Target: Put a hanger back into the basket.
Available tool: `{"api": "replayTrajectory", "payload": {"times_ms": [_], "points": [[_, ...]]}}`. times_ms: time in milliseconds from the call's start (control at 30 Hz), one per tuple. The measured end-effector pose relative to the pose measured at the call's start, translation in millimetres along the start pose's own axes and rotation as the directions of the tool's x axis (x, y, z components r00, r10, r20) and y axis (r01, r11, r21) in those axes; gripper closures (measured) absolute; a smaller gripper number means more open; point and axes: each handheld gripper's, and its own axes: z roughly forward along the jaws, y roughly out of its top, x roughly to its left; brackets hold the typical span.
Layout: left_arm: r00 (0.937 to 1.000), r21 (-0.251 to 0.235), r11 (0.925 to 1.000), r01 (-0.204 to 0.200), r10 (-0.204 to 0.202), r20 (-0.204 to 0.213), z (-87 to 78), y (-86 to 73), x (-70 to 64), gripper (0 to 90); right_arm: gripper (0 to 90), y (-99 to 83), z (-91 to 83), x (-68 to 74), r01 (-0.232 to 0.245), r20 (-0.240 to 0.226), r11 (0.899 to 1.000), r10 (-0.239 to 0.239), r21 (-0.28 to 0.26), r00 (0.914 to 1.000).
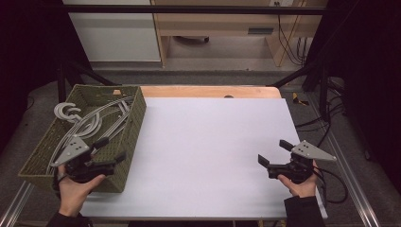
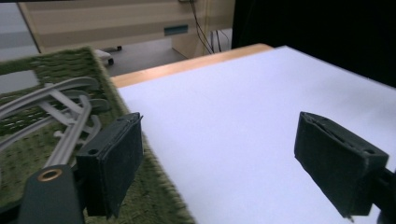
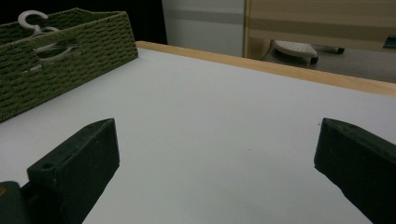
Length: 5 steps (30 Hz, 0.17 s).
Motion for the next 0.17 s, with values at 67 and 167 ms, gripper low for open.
{"api": "replayTrajectory", "payload": {"times_ms": [67, 167], "points": [[0.9997, 0.016, 0.9995, -0.026, 0.026, 0.001, 7.4, -2.9, -6.3, 15.1, 0.4, -0.1, -0.2, 0.1, 0.000, -0.002, 1.000, 0.000, 0.000, 1.0000], [0.9993, 0.038, 0.9987, -0.034, 0.033, 0.017, 14.3, -6.0, -10.3, 15.1, 0.4, -0.7, -0.3, -0.6, 0.010, -0.009, 1.000, -0.010, -0.001, 0.9999]]}}
